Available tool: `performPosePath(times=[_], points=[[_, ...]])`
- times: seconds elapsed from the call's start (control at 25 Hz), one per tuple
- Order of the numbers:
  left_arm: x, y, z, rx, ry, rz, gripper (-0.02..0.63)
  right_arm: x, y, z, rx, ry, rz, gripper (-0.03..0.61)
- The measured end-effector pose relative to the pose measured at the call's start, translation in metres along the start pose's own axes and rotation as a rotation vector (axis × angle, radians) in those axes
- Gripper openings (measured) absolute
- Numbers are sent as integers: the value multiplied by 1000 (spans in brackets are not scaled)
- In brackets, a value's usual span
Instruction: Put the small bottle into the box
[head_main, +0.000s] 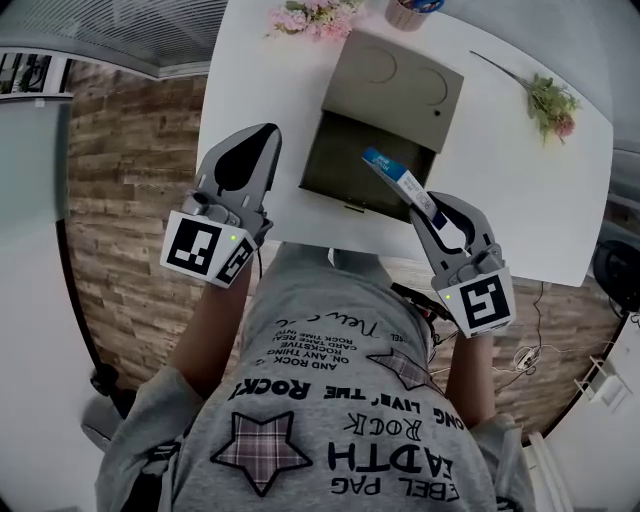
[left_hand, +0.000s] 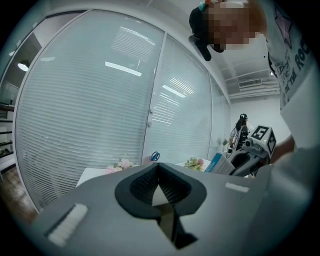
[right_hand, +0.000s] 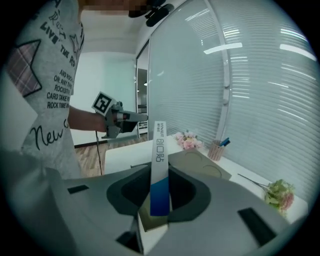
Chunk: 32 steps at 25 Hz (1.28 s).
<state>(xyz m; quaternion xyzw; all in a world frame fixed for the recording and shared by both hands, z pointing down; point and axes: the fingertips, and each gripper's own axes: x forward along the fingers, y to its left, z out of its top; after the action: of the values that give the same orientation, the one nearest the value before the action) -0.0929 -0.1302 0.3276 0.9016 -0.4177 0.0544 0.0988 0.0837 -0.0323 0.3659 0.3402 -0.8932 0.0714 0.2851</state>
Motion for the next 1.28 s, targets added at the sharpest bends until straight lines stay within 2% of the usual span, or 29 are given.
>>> performPosePath(times=[0.16, 0.68, 1.04, 1.28], points=[[5, -3, 2, -7, -16, 4, 11, 11, 11, -14, -49, 48, 39, 97], [3, -4, -7, -18, 0, 15, 11, 47, 32, -84, -61, 209, 169, 97], [1, -1, -10, -32, 8, 22, 11, 60, 37, -95, -168, 252, 214, 97], [-1, -1, -12, -35, 10, 22, 11, 63, 40, -94, -167, 249, 223, 97]])
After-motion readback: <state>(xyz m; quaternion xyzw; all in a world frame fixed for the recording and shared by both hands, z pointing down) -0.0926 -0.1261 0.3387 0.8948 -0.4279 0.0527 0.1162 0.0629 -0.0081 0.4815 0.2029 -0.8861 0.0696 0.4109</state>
